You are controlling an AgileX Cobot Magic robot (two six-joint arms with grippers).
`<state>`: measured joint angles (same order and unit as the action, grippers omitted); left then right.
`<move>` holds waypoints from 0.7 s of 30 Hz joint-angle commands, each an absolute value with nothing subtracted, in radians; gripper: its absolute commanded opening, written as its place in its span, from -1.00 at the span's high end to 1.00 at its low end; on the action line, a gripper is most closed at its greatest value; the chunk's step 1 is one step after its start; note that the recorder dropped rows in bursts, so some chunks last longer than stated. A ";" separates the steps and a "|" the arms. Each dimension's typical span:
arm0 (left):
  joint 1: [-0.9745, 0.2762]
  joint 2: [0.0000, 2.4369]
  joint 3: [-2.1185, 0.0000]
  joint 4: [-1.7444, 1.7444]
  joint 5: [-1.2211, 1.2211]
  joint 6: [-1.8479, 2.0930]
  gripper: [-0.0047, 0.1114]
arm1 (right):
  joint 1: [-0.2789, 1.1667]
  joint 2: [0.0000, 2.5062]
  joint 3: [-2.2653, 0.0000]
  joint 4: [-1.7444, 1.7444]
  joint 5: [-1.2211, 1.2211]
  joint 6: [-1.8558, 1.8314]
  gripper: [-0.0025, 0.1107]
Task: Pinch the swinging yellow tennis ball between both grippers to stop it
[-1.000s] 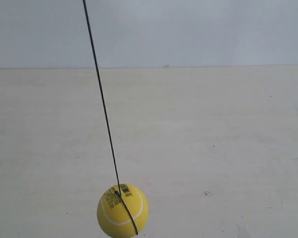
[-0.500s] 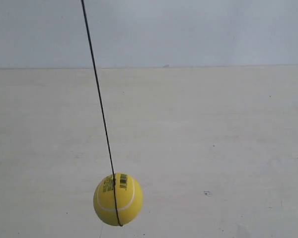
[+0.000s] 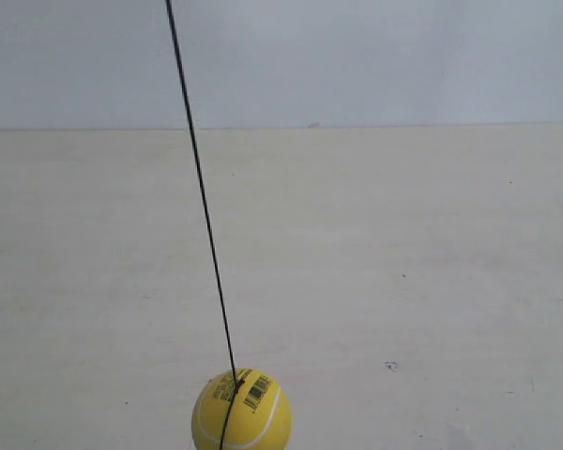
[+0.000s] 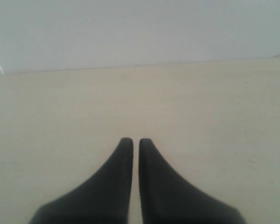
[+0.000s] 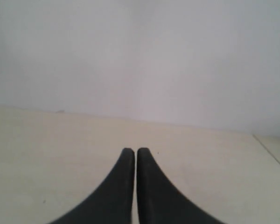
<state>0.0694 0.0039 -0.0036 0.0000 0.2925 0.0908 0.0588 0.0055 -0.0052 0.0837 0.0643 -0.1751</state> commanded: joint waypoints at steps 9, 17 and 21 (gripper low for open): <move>0.072 0.000 0.000 -0.010 0.295 0.095 0.84 | 0.049 0.000 0.000 0.058 0.335 -0.096 0.96; 0.072 0.000 0.000 -0.010 0.295 0.095 0.84 | 0.049 0.000 0.000 0.058 0.335 -0.072 0.96; 0.072 0.000 0.000 -0.010 0.295 0.095 0.84 | 0.049 0.000 0.000 0.058 0.335 -0.070 0.96</move>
